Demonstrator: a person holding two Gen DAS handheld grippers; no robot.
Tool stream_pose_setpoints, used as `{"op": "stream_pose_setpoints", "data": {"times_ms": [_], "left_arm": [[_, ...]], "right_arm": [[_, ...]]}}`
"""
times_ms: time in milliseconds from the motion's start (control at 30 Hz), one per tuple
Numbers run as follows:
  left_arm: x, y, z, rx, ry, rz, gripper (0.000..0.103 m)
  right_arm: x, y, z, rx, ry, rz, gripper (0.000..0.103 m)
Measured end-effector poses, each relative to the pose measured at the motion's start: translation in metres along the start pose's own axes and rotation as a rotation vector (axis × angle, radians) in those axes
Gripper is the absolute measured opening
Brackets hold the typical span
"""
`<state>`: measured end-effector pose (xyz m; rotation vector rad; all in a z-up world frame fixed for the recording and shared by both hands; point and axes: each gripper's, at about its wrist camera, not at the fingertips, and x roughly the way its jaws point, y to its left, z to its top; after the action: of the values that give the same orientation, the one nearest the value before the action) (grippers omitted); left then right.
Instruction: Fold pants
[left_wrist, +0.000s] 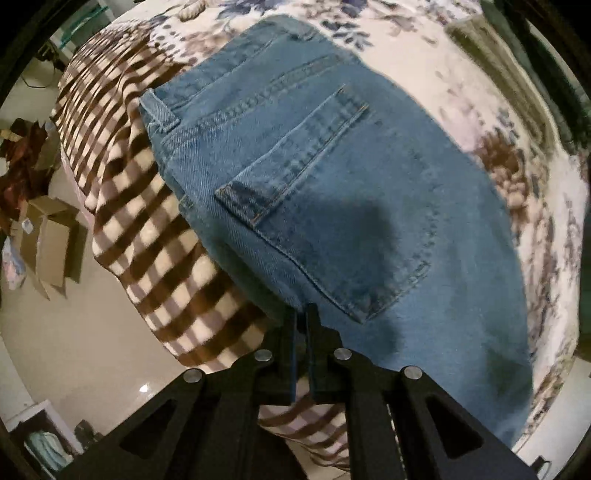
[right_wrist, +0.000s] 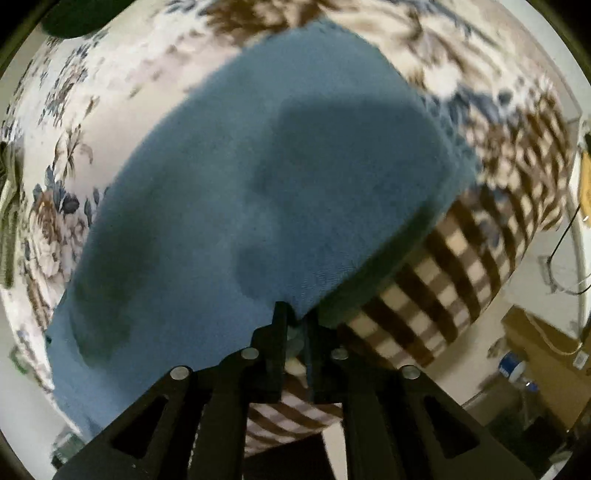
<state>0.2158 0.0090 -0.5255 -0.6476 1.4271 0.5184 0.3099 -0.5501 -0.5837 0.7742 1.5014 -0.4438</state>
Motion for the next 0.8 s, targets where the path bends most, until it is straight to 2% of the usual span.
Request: {"op": "stream_pose_setpoints", "data": {"times_ms": [33,133,167,200,267,333,367,433,533,567,600,633,700,733,800], "left_arm": [[-0.004,-0.001,0.0,0.001,-0.007,-0.004,0.005],[-0.026,-0.012,-0.001,0.011,-0.043,-0.026,0.016],[-0.03,-0.014,-0.002,0.019,-0.054,-0.03,0.032],[-0.036,-0.022,-0.003,0.042,-0.073,-0.029,0.058],[-0.043,-0.041,-0.006,0.091,-0.111,-0.019,0.083],[-0.044,-0.064,-0.011,0.15,-0.139,-0.008,0.083],[-0.038,-0.062,-0.009,0.169,-0.138,-0.005,0.083],[-0.029,-0.086,-0.016,0.224,-0.12,-0.019,0.083],[-0.015,-0.106,-0.028,0.283,-0.092,-0.025,0.083],[-0.007,-0.119,-0.035,0.315,-0.082,-0.012,0.083],[-0.002,-0.127,-0.04,0.341,-0.075,-0.011,0.083],[0.002,-0.137,-0.048,0.367,-0.069,-0.005,0.083],[0.009,-0.151,-0.057,0.403,-0.053,0.004,0.083],[0.01,-0.156,-0.06,0.418,-0.048,0.002,0.083],[0.014,-0.166,-0.069,0.455,-0.042,0.007,0.083]], "right_arm": [[-0.004,-0.011,0.0,0.013,0.008,0.024,0.028],[-0.032,-0.044,0.002,0.069,-0.065,0.128,0.042],[-0.04,-0.055,0.004,0.094,-0.09,0.152,0.043],[-0.046,-0.065,0.008,0.122,-0.109,0.174,0.046],[-0.056,-0.088,0.02,0.193,-0.152,0.213,0.05],[-0.056,-0.106,0.034,0.265,-0.165,0.23,0.051],[-0.054,-0.113,0.04,0.293,-0.169,0.242,0.051],[-0.044,-0.124,0.055,0.337,-0.144,0.268,0.052],[-0.019,-0.141,0.072,0.442,-0.085,0.367,0.053],[-0.015,-0.14,0.073,0.473,-0.095,0.406,0.053],[-0.012,-0.133,0.07,0.493,-0.123,0.452,0.05],[-0.018,-0.134,0.069,0.489,-0.182,0.473,0.038],[-0.033,-0.132,0.064,0.445,-0.278,0.443,0.018],[-0.041,-0.131,0.061,0.413,-0.31,0.428,0.014],[-0.053,-0.129,0.051,0.366,-0.358,0.386,0.012]]}}
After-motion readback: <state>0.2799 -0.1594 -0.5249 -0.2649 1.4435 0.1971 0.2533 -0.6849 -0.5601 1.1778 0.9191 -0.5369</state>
